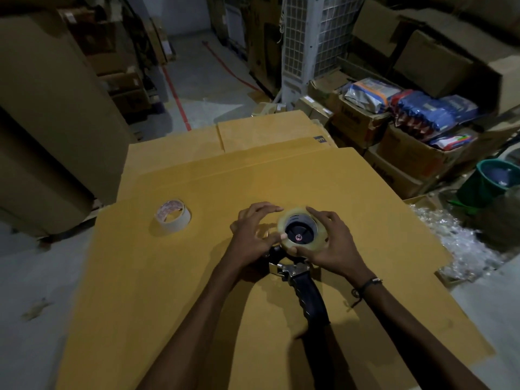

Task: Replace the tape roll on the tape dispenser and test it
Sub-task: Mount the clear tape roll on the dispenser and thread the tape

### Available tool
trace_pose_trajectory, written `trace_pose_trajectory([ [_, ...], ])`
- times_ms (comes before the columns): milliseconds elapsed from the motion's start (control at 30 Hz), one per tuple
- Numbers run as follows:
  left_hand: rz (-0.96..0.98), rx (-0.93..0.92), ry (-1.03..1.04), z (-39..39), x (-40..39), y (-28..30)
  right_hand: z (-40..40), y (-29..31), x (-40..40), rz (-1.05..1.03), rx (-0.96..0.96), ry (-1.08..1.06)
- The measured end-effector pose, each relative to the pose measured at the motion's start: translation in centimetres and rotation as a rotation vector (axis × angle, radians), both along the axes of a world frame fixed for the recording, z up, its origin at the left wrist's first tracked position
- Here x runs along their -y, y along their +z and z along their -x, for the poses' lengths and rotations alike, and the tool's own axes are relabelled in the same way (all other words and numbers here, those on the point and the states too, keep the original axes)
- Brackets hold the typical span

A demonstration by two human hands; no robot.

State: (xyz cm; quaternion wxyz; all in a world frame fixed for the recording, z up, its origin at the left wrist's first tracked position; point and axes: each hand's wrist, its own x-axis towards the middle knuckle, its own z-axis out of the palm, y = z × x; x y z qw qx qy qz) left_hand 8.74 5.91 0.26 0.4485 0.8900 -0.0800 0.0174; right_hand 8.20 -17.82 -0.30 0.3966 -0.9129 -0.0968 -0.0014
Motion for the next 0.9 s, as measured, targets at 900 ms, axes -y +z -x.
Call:
trace_pose_trajectory([
  [900, -0.313, -0.076, -0.094, -0.7, 1.0, -1.6, -1.7, -0.8, 1.8, -0.059, -0.1, 0.058],
])
